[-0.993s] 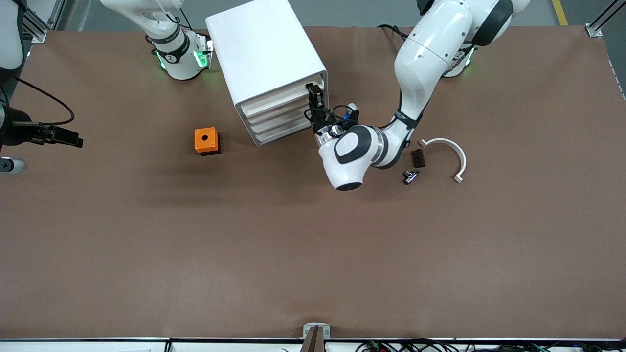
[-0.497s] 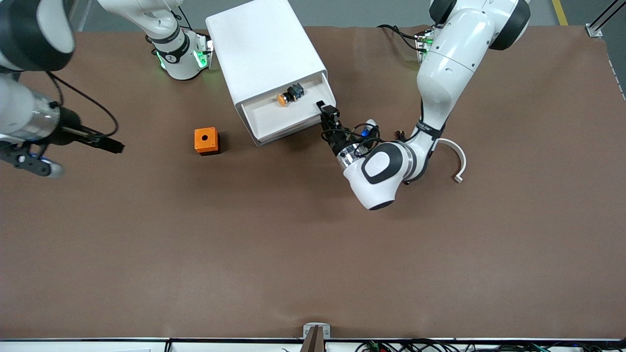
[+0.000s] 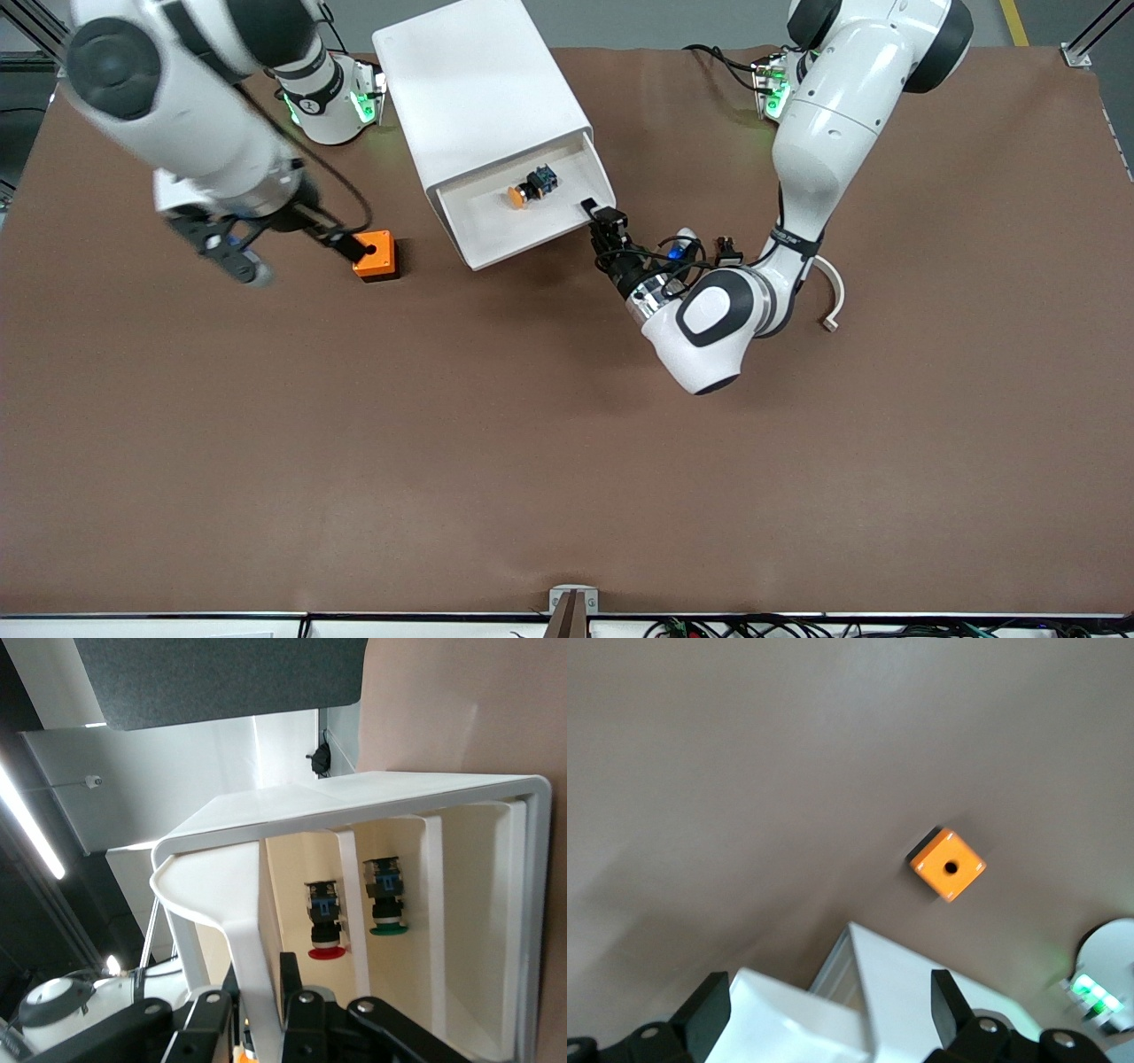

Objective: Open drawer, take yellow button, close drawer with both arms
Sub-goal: 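Grasp the yellow button in the drawer with the right gripper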

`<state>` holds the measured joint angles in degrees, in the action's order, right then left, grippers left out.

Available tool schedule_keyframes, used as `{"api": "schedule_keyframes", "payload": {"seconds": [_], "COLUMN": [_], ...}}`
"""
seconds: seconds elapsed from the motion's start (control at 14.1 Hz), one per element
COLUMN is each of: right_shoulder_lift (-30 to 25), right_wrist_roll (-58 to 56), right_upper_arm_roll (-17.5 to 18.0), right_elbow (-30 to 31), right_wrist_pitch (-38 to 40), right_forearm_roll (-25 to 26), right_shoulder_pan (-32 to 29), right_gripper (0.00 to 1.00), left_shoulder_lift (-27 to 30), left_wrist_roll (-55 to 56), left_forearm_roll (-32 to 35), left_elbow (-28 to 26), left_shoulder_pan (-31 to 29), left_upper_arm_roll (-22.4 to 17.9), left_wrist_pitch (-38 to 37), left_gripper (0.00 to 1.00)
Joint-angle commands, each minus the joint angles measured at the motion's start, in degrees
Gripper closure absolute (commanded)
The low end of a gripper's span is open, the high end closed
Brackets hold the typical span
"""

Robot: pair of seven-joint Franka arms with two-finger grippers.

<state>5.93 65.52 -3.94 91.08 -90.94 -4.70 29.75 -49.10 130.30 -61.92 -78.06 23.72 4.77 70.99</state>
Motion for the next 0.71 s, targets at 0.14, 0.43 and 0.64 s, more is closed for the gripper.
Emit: {"api": "schedule_keyframes", "payload": {"seconds": [0.14, 0.43, 0.64], "right_shoulder_lift": [2.7, 5.4, 7.5], "right_wrist_roll": [16.5, 24.0, 27.1], "right_upper_arm_roll": [-0.8, -0.8, -0.8], "right_elbow": [0.6, 0.6, 0.6], "right_wrist_pitch": [-5.8, -10.2, -12.4], "right_forearm_roll": [-0.8, -0.8, -0.8], "right_shoulder_pan": [9.4, 14.9, 18.0], "right_gripper": [0.0, 0.0, 0.0], "left_shoulder_lift": [0.5, 0.4, 0.4], "left_wrist_roll": [-0.4, -0.5, -0.5], "left_forearm_roll": [-1.2, -1.2, -1.2], "left_elbow": [1.0, 1.0, 1.0], "left_shoulder_pan": [-2.9, -3.6, -3.6], "left_upper_arm_roll": [-0.5, -0.6, -0.6], "left_wrist_pitch": [-0.1, -0.1, -0.1], "left_gripper": [0.8, 0.78, 0.64]}}
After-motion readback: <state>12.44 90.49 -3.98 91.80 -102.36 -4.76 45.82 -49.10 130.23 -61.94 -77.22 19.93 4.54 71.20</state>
